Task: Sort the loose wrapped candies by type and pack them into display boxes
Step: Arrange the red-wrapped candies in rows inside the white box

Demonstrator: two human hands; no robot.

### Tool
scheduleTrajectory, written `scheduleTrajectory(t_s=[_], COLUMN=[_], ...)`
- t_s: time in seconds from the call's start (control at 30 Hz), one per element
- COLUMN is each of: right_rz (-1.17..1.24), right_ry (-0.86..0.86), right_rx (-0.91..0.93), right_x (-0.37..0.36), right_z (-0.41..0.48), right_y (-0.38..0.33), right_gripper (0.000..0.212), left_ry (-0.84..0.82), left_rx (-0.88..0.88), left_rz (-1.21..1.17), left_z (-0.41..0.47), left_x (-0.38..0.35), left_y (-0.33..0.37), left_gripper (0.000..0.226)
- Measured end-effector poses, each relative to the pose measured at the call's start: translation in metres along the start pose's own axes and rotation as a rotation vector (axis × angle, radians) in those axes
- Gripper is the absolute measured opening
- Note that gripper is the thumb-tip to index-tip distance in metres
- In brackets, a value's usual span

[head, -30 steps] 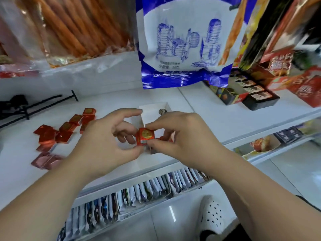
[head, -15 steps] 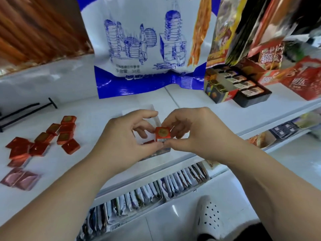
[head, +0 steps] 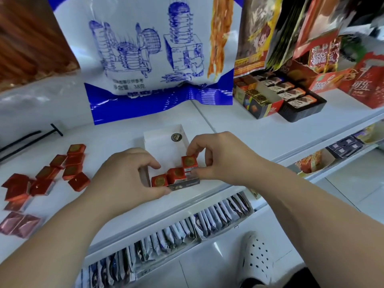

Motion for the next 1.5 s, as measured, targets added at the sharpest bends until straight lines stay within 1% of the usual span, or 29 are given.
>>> scheduleTrajectory(t_s=[0.23,0.43,0.67,0.83,1.0,1.07,1.1,1.2,1.27,1.33,1.4,1.5], right_rz=[-0.094,-0.163,-0.238,-0.236,-0.220,-0.193,-0.175,-0.185,-0.250,-0.292,-0.295,-0.295], right_ry=[-0.084,-0.062,-0.039,-0.077,-0.144,-0.175,-0.189,-0.224,-0.230,-0.205,-0.187,-0.197], right_rx=[0.028,0.038,0.063,0.053,-0.010,-0.022,-0.022,-0.007,-0.007,-0.016,-0.006,-0.002], right_x=[0.005,0.004,0.005,-0.001,-0.006,-0.005,-0.004,-0.001,-0.002,-0.004,-0.008,-0.010], right_z=[0.001,0.001,0.002,0.006,0.006,0.004,0.002,-0.004,-0.005,-0.006,-0.005,-0.005], right_y=[-0.006,-0.012,-0.012,-0.004,0.004,0.004,0.004,0.001,-0.001,-0.001,-0.001,-0.001], right_gripper=[0.027,0.028,0.026,0.027,0.027,0.032,0.039,0.066,0.080,0.080,0.073,0.071], left_ry=[-0.013,-0.023,-0.024,-0.017,-0.021,-0.021,-0.022,-0.024,-0.033,-0.047,-0.055,-0.063], left_rx=[-0.008,-0.018,-0.028,-0.027,-0.026,-0.023,-0.022,-0.024,-0.028,-0.024,-0.021,-0.017], left_rz=[-0.045,-0.086,-0.113,-0.121,-0.129,-0.126,-0.125,-0.118,-0.118,-0.114,-0.118,-0.133], left_z=[0.002,0.002,0.002,0.002,0.003,0.002,0.002,0.002,0.001,0.001,0.001,0.001], left_x=[-0.002,-0.004,-0.006,-0.006,-0.005,-0.004,-0.004,-0.004,-0.003,-0.003,-0.005,-0.011], left_y=[-0.003,0.000,-0.002,-0.002,-0.001,-0.001,-0.001,-0.002,-0.003,-0.002,-0.001,0.000], left_gripper=[0.043,0.033,0.032,0.032,0.033,0.033,0.033,0.038,0.047,0.053,0.053,0.052])
Point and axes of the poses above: each hand's wrist, its own z-axis towards the middle knuckle, its own x-axis out of the back of the hand, y = z × x, the point moved 2 cm from there along z, towards the middle knuckle, and after that the axes turned 2 degrees about z, right-handed, at the moved point
